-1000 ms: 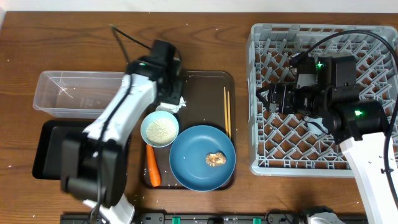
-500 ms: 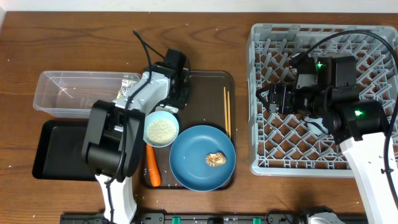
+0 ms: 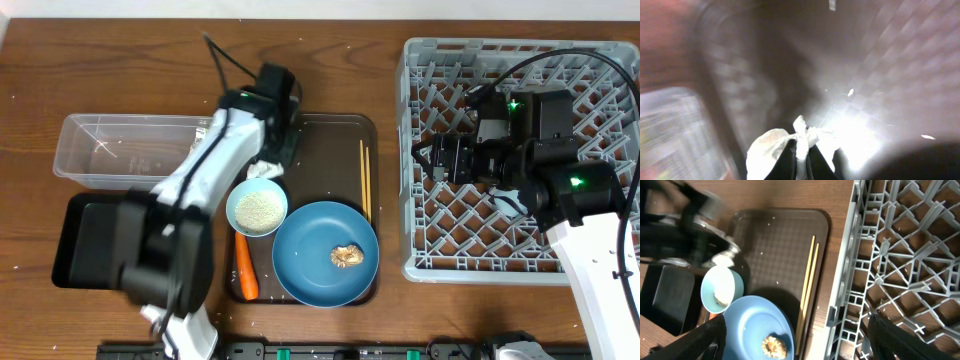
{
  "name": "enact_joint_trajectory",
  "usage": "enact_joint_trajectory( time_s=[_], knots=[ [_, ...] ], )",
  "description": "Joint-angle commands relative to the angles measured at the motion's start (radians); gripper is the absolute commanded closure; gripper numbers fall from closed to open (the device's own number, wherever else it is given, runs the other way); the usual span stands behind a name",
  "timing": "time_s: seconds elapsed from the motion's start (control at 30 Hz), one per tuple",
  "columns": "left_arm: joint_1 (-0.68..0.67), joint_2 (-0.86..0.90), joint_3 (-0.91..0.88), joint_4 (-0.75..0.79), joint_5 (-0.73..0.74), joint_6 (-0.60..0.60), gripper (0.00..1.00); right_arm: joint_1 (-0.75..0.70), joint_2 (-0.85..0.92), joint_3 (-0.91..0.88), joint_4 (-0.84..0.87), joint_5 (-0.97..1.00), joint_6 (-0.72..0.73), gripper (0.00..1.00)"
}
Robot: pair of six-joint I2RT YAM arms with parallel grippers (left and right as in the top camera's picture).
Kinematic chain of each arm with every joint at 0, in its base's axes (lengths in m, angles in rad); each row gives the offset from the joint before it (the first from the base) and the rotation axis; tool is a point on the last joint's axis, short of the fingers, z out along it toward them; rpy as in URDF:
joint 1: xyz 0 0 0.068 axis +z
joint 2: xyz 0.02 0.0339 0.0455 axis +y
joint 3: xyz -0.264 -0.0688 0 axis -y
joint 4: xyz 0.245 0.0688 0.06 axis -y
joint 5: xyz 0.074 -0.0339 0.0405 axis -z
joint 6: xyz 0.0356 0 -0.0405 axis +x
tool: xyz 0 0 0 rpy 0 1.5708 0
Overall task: Sort waste into correct bins and load items into the dishwasher rack
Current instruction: 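Drop the tissue into the clear plastic bin, then grasp the rim of the white rice bowl with the left gripper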
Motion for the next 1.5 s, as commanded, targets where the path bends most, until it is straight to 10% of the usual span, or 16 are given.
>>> enact_joint_trajectory(
  time_s=[0.0, 0.43, 0.63, 0.93, 1.47],
  knots=[
    [0.032, -0.129, 0.040, -0.013, -0.129, -0.081, 0.94, 0.010, 0.005, 0.013, 0.002, 0.000, -0.010, 0.17],
    [0.365, -0.117, 0.032, 0.014, -0.123, -0.208, 0.93, 0.010, 0.005, 0.013, 0.010, 0.000, -0.009, 0.16],
    [0.423, -0.114, 0.032, 0.032, -0.034, -0.195, 0.61, 0.010, 0.005, 0.013, 0.025, 0.000, -0.009, 0.16],
    [0.372, -0.246, 0.036, -0.058, 0.236, -0.150, 0.48, 0.010, 0.005, 0.013, 0.029, 0.000, -0.009, 0.16],
    [0.071, -0.289, -0.026, -0.290, 0.163, -0.099, 0.44, 0.010, 0.005, 0.013, 0.042, 0.019, -0.005, 0.15]
  ],
)
